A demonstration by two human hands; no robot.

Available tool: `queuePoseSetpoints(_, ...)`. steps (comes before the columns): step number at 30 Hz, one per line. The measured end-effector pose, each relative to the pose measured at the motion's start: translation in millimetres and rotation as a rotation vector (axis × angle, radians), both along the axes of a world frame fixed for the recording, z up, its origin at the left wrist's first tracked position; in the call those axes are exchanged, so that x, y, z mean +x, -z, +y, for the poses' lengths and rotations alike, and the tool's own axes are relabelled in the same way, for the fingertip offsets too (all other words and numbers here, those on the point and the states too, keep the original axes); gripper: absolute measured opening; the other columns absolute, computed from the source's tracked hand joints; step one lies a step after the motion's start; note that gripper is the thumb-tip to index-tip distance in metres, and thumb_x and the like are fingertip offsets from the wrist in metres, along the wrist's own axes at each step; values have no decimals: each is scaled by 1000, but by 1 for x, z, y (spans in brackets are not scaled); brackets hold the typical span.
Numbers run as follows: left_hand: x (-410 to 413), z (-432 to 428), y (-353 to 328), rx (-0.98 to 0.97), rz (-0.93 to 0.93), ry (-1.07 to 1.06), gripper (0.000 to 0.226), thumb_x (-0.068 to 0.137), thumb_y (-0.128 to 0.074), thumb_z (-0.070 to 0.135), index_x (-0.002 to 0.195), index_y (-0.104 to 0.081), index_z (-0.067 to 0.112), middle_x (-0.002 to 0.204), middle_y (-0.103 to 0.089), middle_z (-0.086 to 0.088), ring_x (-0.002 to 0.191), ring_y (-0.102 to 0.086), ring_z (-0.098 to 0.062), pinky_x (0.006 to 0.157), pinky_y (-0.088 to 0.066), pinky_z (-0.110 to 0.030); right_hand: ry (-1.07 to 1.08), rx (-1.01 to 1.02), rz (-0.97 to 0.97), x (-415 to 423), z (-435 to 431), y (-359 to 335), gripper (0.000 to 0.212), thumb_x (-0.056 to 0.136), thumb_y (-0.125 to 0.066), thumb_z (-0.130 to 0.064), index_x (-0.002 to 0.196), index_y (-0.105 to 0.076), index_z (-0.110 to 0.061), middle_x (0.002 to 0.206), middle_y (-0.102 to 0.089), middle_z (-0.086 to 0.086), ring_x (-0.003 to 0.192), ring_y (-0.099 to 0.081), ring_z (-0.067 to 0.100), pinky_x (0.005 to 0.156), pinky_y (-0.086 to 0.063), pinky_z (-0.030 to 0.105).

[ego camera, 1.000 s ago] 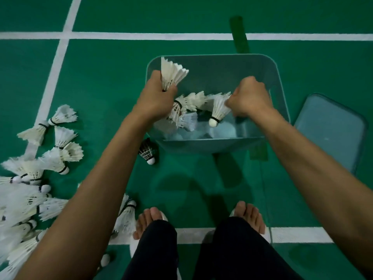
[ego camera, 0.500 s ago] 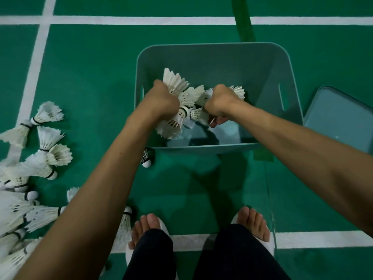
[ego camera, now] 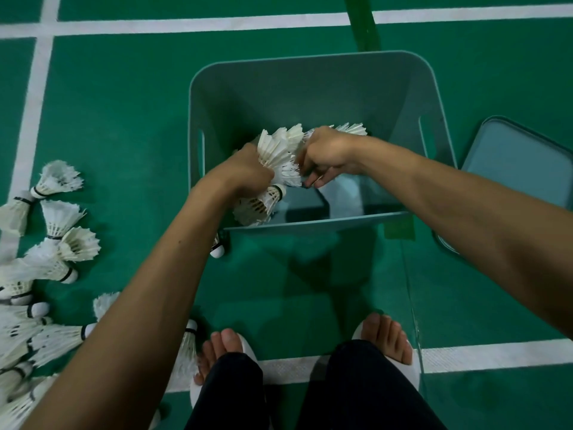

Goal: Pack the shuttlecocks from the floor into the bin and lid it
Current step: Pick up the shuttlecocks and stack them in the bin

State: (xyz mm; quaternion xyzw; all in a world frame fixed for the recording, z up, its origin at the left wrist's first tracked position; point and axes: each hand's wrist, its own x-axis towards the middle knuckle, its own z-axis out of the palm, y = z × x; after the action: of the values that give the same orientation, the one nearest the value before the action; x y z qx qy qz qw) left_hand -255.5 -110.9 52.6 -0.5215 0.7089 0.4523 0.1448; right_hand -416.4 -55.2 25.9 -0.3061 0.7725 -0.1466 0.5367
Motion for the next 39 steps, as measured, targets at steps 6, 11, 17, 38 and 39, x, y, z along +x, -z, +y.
queuePoseSetpoints(6, -2, 1, -6, -12, 47, 51, 34, 102, -53, 13, 135, -48, 14, 116, -60, -7, 101, -58, -26, 84, -43, -34, 18, -155, 233, -17, 3, -16, 16, 87, -66, -8, 97, -74, 1, 87, -77, 17, 77, -78, 28, 65, -64, 35)
queuePoseSetpoints(11, -7, 7, -14, -49, 120, 122, 33, 100, -56, 13, 133, -54, 16, 115, -63, -6, 102, -61, -25, 85, -45, -32, 93, -394, 33, -13, 7, -45, 30, 87, -77, -28, 90, -77, 2, 82, -77, 9, 64, -66, 16, 54, -52, 28)
queuePoseSetpoints(17, -10, 5, -19, -109, 87, 108, 30, 96, -68, 28, 122, -56, 17, 108, -61, -3, 97, -61, -24, 88, -51, -38, 79, -344, 302, -17, 7, -38, 14, 78, -77, -13, 82, -79, 0, 72, -73, 13, 57, -62, 20, 57, -56, 34)
queuePoseSetpoints(38, -13, -5, 2, -85, -357, 402, 24, 96, -39, 2, 115, -54, 2, 131, -57, -19, 99, -56, -30, 81, -45, -40, 360, 127, -13, -12, 4, 24, 11, 93, -65, 3, 88, -58, -4, 88, -63, 13, 76, -66, 25, 74, -59, 37)
queuePoseSetpoints(39, -12, -5, 4, -81, -357, 397, 27, 96, -39, 2, 118, -55, 1, 132, -56, -19, 101, -56, -30, 84, -46, -42, 362, 120, -31, -13, 3, 25, 10, 93, -65, 4, 90, -60, -4, 91, -64, 14, 76, -67, 26, 75, -60, 36)
